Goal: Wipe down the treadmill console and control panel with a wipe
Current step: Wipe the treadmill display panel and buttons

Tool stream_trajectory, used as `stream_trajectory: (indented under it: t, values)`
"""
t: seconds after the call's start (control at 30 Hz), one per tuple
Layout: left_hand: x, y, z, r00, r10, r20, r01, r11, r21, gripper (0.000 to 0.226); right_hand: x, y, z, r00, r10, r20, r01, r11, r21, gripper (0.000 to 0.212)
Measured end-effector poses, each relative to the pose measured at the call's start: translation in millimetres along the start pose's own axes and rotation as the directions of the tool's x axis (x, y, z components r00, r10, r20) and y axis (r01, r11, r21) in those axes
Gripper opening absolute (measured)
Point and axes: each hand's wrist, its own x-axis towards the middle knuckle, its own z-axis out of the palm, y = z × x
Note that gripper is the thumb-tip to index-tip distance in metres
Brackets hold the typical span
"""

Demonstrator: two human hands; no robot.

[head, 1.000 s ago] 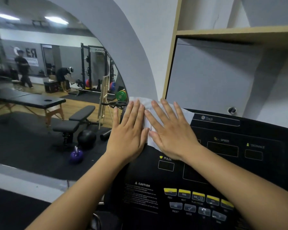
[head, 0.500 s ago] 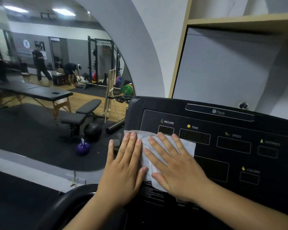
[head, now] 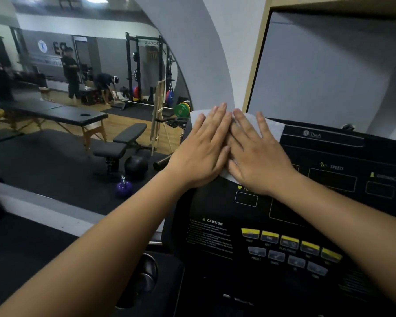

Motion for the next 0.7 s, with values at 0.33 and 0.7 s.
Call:
stream_trajectory:
  t: [0.33,0.7]
  values:
    - [-27.4,-8.1,15.2,0.998,-0.041,-0.057,0.047,0.992,0.118,0.068,-11.6,-9.2,7.1,0.999,-0.036,-0.038,0.038,0.998,0.048,0.072]
    - [-87.7,7.5,23.6,0.995,-0.100,0.006,0.099,0.991,0.095,0.071,-43.2,-47.1,20.1,0.994,-0.091,-0.061,0.095,0.993,0.067,0.074]
